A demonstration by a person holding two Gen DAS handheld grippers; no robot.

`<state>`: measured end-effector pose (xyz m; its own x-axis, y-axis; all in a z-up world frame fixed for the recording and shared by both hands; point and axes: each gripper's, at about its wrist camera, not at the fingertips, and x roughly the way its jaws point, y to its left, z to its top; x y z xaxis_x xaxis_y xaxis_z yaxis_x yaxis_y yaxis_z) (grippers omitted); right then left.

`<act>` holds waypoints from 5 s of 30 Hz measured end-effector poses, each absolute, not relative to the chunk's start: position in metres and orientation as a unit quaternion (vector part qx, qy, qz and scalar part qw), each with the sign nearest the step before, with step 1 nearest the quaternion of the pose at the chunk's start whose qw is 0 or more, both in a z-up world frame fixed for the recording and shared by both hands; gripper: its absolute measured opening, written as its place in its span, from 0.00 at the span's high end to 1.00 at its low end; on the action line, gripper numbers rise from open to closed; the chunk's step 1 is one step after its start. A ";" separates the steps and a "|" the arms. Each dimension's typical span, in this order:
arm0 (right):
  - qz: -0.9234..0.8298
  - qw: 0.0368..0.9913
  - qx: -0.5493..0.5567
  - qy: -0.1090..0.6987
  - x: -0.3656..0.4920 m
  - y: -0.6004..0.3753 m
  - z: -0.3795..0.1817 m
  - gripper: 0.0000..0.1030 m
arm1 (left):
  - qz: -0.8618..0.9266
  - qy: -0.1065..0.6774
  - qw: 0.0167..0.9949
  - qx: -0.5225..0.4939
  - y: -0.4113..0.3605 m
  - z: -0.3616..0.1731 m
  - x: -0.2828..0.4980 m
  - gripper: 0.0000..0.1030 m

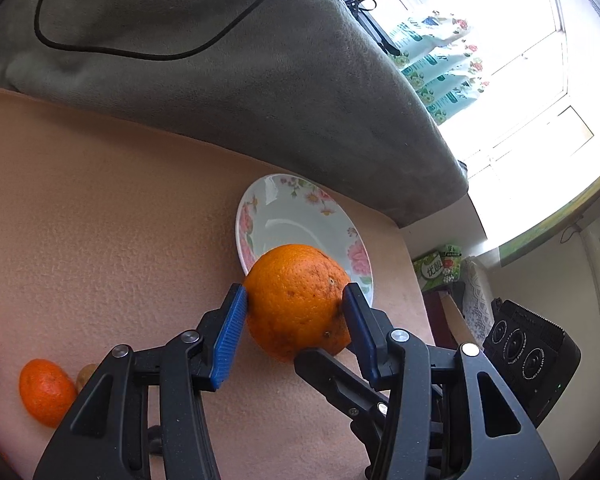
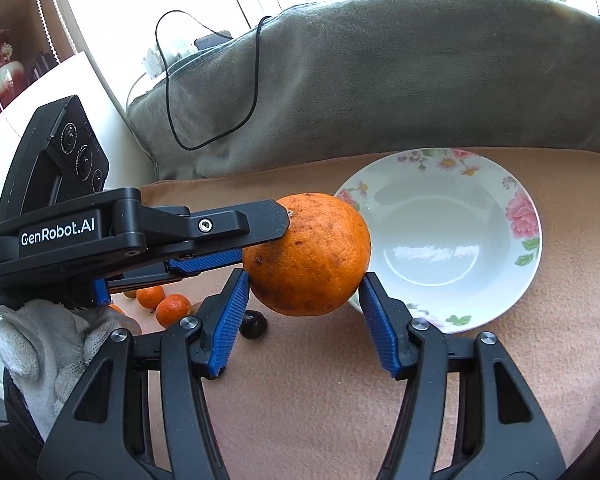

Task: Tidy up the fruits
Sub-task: 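Lift the orange with the right tool, lower it onto the plate, open, then move the right tool toward the larger red tomato, then grasp the red tomato with the right tool while the left tool grasps a small tangerine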

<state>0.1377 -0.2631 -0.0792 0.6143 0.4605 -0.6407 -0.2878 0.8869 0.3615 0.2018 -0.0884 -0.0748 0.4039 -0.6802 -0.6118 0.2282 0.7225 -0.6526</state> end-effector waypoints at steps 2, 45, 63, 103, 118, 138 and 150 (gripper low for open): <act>0.203 0.891 0.118 0.389 0.137 -0.272 -0.080 0.42 | -0.287 0.470 0.800 -0.239 -0.094 -0.076 0.202 0.53; 0.177 0.918 0.114 0.336 0.086 -0.303 -0.047 0.11 | -0.201 0.365 0.881 -0.227 0.009 -0.017 0.125 0.28; 0.218 0.904 0.102 0.353 0.074 -0.283 -0.055 0.11 | -0.123 0.356 0.911 -0.167 0.049 -0.037 0.064 0.27; 0.325 0.858 -0.013 0.398 0.019 -0.196 -0.105 0.34 | -0.141 0.396 0.903 -0.090 -0.012 -0.082 0.084 0.41; 0.330 0.853 -0.019 0.405 0.026 -0.186 -0.112 0.44 | -0.112 0.404 0.904 -0.081 -0.012 -0.096 0.103 0.51; 0.331 0.848 -0.013 0.415 0.034 -0.185 -0.118 0.53 | -0.143 0.454 0.875 0.091 -0.038 -0.099 0.129 0.64; 0.330 0.844 -0.023 0.421 0.039 -0.177 -0.125 0.62 | -0.150 0.465 0.864 0.120 -0.039 -0.102 0.127 0.64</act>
<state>0.0393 -0.1771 -0.1247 0.4273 0.5385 -0.7262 -0.5769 0.7809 0.2396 0.1275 -0.0385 -0.1015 0.5220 -0.1475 -0.8401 0.3701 0.9265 0.0673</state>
